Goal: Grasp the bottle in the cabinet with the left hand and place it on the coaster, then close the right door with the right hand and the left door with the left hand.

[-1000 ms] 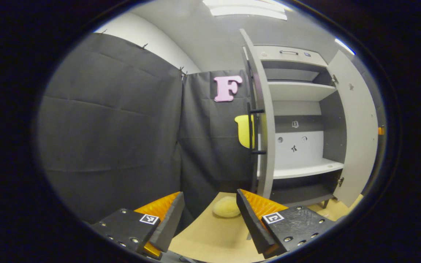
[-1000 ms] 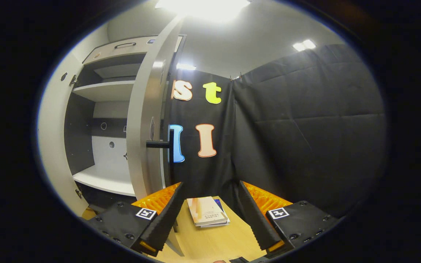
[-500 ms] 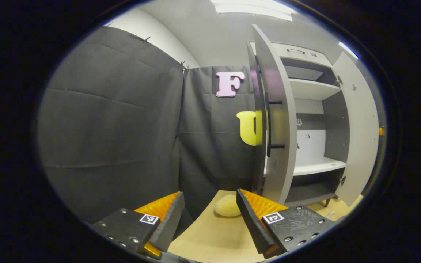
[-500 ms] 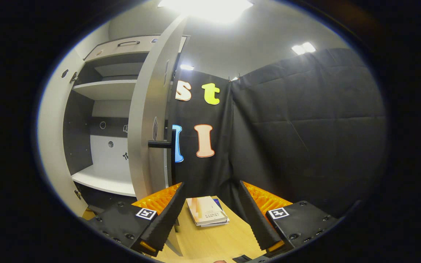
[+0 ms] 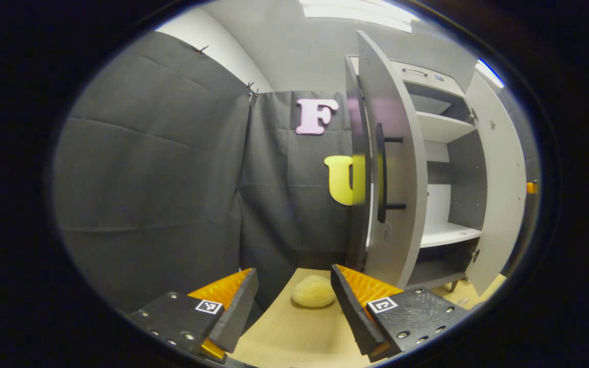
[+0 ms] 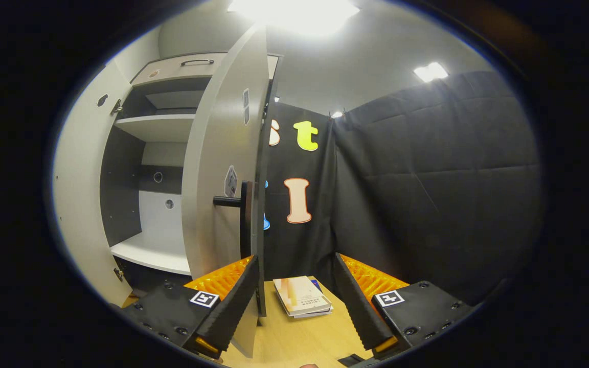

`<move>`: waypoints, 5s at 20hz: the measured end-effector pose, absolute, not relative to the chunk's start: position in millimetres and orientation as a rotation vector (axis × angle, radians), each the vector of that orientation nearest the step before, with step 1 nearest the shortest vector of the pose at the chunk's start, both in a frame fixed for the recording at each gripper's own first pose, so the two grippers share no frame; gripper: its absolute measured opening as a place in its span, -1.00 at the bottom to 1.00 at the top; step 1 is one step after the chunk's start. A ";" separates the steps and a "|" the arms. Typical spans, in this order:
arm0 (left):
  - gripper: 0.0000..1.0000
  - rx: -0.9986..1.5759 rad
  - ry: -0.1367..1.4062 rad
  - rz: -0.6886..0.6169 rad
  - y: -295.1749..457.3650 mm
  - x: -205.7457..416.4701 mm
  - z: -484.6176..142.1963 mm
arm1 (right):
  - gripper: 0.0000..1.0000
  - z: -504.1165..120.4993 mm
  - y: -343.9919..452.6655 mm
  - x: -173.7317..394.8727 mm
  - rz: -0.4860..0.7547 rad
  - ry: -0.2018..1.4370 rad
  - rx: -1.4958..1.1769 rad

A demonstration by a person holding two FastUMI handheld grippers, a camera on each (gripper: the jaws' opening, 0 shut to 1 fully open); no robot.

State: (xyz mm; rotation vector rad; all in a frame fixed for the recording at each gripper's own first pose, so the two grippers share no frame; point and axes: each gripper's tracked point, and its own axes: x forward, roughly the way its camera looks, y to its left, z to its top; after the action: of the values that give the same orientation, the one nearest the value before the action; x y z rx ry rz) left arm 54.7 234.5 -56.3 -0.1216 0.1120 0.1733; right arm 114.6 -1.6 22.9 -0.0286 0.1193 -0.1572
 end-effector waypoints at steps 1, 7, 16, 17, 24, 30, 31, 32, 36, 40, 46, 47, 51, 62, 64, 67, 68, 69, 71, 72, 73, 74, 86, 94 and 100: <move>0.76 -0.122 0.113 0.170 235.5 55.9 -57.4 | 0.90 22.9 1.1 114.7 -0.159 0.117 -0.024; 0.76 -0.127 0.113 0.154 237.4 58.9 -58.9 | 0.90 23.6 20.9 113.7 -0.142 0.106 -0.011; 0.76 -0.135 0.125 0.174 252.5 51.4 -64.8 | 0.91 22.3 100.7 135.3 0.016 0.089 0.011; 0.76 -0.133 0.127 0.179 255.2 48.7 -66.1 | 0.91 22.8 108.1 138.3 0.032 0.088 0.012; 0.76 -0.131 0.143 0.201 265.1 42.5 -69.5 | 0.91 21.3 133.8 155.3 0.089 0.089 0.015; 0.74 -0.144 0.135 0.186 264.4 53.8 -55.4 | 0.91 29.1 131.7 152.2 0.086 0.056 -0.006; 0.76 -0.146 0.133 0.179 263.3 58.0 -51.7 | 0.91 31.1 128.5 149.6 0.084 0.053 -0.013; 0.76 -0.145 0.131 0.173 261.9 63.2 -46.5 | 0.91 30.7 123.7 146.2 0.082 0.054 -0.020; 0.76 -0.132 0.105 0.166 262.3 83.0 -24.0 | 0.91 21.8 108.0 130.3 0.080 0.072 -0.011; 0.74 -0.130 0.074 0.145 255.3 104.4 0.5 | 0.90 2.9 94.0 114.5 0.080 0.115 -0.016; 0.76 -0.139 0.044 0.114 240.4 138.1 31.1 | 0.91 -21.4 78.1 95.0 0.080 0.162 -0.045; 0.76 -0.135 0.038 0.105 235.6 141.8 36.5 | 0.91 -24.9 75.5 92.7 0.080 0.170 -0.040; 0.75 -0.116 0.012 0.086 221.9 145.0 51.5 | 0.91 -35.6 60.2 85.3 0.076 0.192 -0.023; 0.75 -0.027 -0.026 0.054 177.4 142.2 66.6 | 0.91 -45.4 19.7 79.7 0.059 0.205 0.003; 0.75 -0.054 -0.025 0.046 162.5 140.4 65.5 | 0.91 -46.8 15.1 80.6 0.057 0.209 0.007; 0.75 -0.044 -0.040 0.050 144.9 138.6 69.6 | 0.91 -50.2 7.7 77.6 0.060 0.210 0.011; 0.75 -0.038 -0.041 0.047 138.6 139.4 71.3 | 0.91 -51.0 5.8 77.2 0.059 0.213 0.009; 0.75 -0.038 -0.041 0.041 133.9 139.0 71.6 | 0.91 -51.7 3.3 76.8 0.057 0.215 0.008; 0.76 -0.054 -0.040 0.032 122.3 138.9 71.4 | 0.91 -53.1 -1.9 74.6 0.056 0.215 0.012; 0.75 -0.056 -0.042 0.029 116.8 139.1 71.7 | 0.91 -53.2 -4.6 73.5 0.055 0.215 0.012; 0.75 -0.058 -0.045 0.029 112.0 139.3 72.8 | 0.91 -53.8 -7.8 72.6 0.052 0.214 0.009; 0.76 -0.059 -0.047 0.029 108.1 139.5 72.1 | 0.91 -53.7 -10.9 71.7 0.049 0.215 0.005; 0.74 -0.121 -0.037 -0.065 31.5 167.8 73.2 | 0.91 -57.0 -55.9 59.4 -0.005 0.215 -0.007; 0.73 -0.130 -0.028 -0.105 -17.5 197.5 72.8 | 0.91 -60.2 -86.6 48.1 -0.046 0.230 -0.008; 0.73 -0.115 -0.031 -0.098 -18.5 197.9 70.2 | 0.91 -57.2 -90.8 47.6 -0.035 0.219 0.005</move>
State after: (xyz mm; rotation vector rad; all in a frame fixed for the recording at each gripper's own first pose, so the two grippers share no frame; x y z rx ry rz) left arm 197.9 -18.5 70.2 -0.1151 -0.0313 -0.0983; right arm 47.6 -90.8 -57.2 0.0047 0.2195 -0.0349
